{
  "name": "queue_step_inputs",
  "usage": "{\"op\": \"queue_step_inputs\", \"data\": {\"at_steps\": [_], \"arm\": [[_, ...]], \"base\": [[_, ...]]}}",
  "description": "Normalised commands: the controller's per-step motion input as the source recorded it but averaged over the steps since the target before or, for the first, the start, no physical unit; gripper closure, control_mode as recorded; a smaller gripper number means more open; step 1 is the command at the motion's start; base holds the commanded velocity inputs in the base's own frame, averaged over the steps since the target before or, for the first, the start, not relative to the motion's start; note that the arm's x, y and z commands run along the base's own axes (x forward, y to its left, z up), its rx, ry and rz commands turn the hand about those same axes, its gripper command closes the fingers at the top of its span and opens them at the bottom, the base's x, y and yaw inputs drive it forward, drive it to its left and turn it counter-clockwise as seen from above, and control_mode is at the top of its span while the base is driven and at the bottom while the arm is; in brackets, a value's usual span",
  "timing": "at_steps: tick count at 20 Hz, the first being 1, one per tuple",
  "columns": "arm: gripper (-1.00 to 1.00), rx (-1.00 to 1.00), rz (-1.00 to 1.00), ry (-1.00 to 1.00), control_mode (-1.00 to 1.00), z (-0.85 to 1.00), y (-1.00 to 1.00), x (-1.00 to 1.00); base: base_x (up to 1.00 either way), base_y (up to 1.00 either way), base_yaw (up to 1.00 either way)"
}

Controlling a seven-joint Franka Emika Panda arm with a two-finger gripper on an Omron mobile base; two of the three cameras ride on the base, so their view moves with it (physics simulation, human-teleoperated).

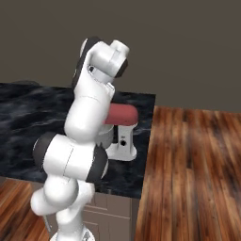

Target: Close the stand mixer head.

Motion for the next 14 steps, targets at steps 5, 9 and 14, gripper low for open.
{"op": "queue_step_inputs", "data": {"at_steps": [5, 9, 14], "arm": [[-1.0, -0.08, 0.0, -0.41, -1.0, 0.21, 0.44, -0.3], [-1.0, -0.02, 0.0, -0.19, -1.0, -0.01, 0.11, -0.19], [-1.0, -0.05, 0.0, -0.09, -1.0, -0.01, 0.04, -0.15]], "base": [[0.0, 0.0, 0.0], [0.0, 0.0, 0.0], [0.0, 0.0, 0.0]]}}
